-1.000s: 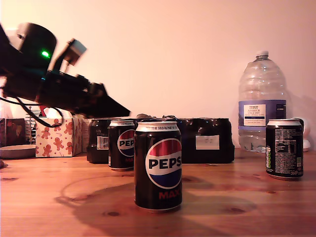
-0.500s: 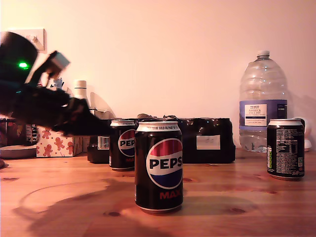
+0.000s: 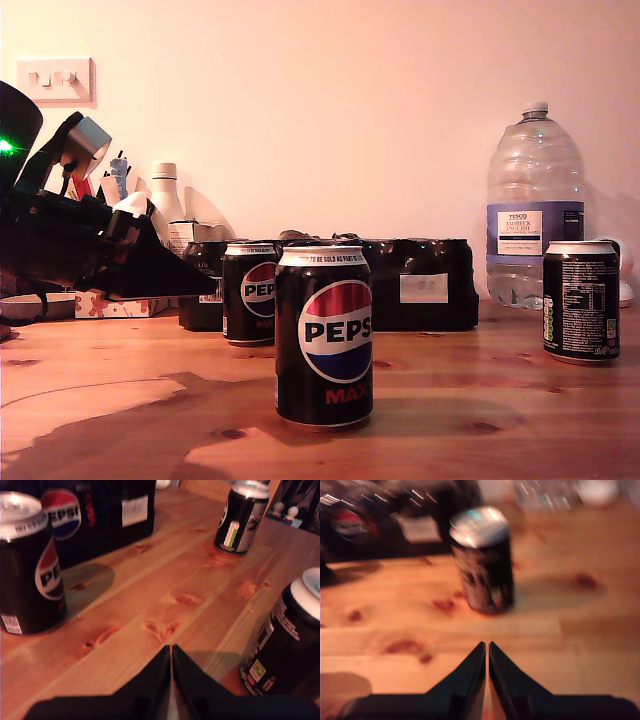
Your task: Stack up the Pepsi cans on top of each other
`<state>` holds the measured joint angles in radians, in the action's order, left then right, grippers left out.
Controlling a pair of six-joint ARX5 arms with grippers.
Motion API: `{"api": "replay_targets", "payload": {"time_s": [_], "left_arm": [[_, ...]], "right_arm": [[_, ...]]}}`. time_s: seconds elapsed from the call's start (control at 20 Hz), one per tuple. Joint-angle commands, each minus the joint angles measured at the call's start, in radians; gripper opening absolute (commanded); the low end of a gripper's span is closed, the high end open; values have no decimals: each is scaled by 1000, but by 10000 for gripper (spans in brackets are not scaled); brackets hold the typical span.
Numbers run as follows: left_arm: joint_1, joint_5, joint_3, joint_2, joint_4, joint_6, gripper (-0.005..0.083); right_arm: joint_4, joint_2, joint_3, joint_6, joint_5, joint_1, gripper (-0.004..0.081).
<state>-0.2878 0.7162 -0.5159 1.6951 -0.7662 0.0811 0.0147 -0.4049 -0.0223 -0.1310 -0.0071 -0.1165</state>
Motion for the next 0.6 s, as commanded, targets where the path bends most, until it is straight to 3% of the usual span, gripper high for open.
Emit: {"api": "replay_targets", "payload": {"time_s": [0.0, 0.25, 0.45, 0.5, 0.55], "left_arm": [[-4, 9, 21, -14, -13, -5, -21], [-4, 12, 21, -14, -14, -22, -21], [-4, 12, 21, -14, -14, -30, -21], [-4, 12, 21, -14, -14, -29, -21], [-4, 12, 21, -14, -14, -29, -21]], "right_arm": [[47, -50, 16, -2, -21, 2, -12], [275, -212, 14, 80, -9, 2, -5], [370, -232, 14, -8, -10, -1, 12], [393, -232, 14, -8, -11, -1, 130], [412, -234, 14, -1, -10, -1, 357]]}}
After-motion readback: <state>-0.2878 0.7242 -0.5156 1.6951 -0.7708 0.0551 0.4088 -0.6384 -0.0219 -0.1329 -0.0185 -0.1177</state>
